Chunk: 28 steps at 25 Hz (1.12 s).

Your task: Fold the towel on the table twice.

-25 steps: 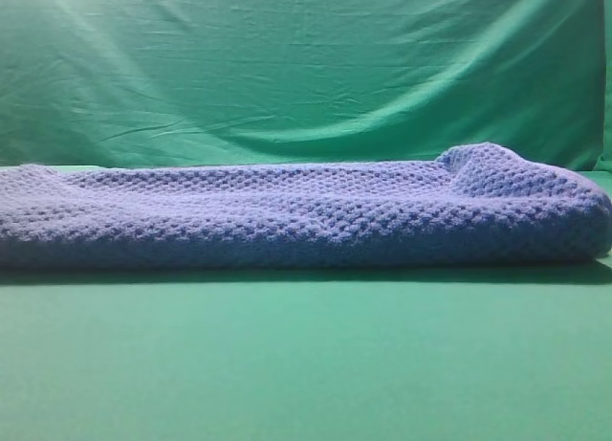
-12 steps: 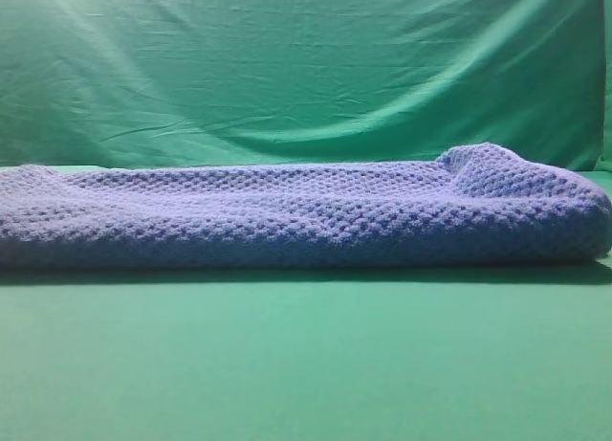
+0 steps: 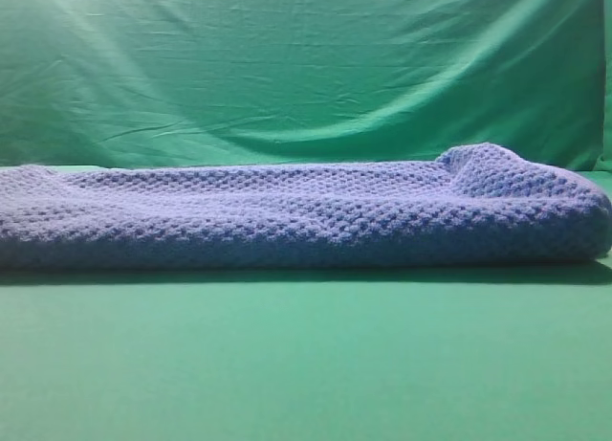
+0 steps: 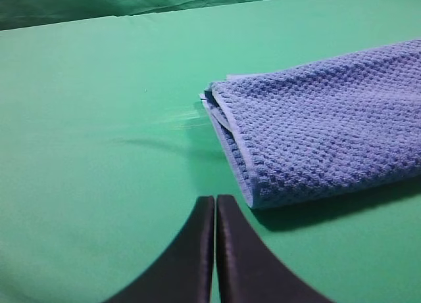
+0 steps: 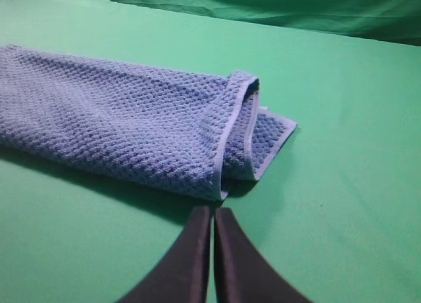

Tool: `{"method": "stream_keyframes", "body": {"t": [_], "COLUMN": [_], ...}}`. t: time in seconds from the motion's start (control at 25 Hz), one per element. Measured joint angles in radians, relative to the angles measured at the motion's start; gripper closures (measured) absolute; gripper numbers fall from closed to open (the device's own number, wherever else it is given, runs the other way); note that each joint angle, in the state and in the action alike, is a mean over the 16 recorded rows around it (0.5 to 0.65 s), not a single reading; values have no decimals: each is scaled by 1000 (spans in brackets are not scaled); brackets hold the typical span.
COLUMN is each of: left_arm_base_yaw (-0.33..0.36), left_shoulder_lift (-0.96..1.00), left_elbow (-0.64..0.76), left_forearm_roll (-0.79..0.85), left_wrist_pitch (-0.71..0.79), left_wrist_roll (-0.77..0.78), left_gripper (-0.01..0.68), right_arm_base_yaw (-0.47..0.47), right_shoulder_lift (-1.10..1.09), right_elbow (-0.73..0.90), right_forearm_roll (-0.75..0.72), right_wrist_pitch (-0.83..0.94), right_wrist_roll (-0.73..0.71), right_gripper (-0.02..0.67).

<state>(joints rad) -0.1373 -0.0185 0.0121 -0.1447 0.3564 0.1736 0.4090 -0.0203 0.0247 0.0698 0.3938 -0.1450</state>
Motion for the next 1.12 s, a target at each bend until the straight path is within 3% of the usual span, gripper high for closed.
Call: {"method": "stream_keyframes", "body": {"t": [0.24,0.76,1.12], "left_arm_base_yaw": [1,50,72], "left_shoulder_lift": [0,0,0], "left_elbow": [0,0,0], "left_forearm_roll": [0,-2,-3], "left_wrist_pitch": [0,0,0], "left_wrist_roll": [0,0,0], "left_gripper": [673,673,673], "right_arm_base_yaw": [-62,-339,-382], "right_shoulder_lift": [0,0,0], "right_elbow": [0,0,0], "right_forearm_roll": [0,0,0], "right_wrist_pitch": [1,2,2], "right_wrist_roll": [0,0,0], "right_gripper": [649,649,649]}}
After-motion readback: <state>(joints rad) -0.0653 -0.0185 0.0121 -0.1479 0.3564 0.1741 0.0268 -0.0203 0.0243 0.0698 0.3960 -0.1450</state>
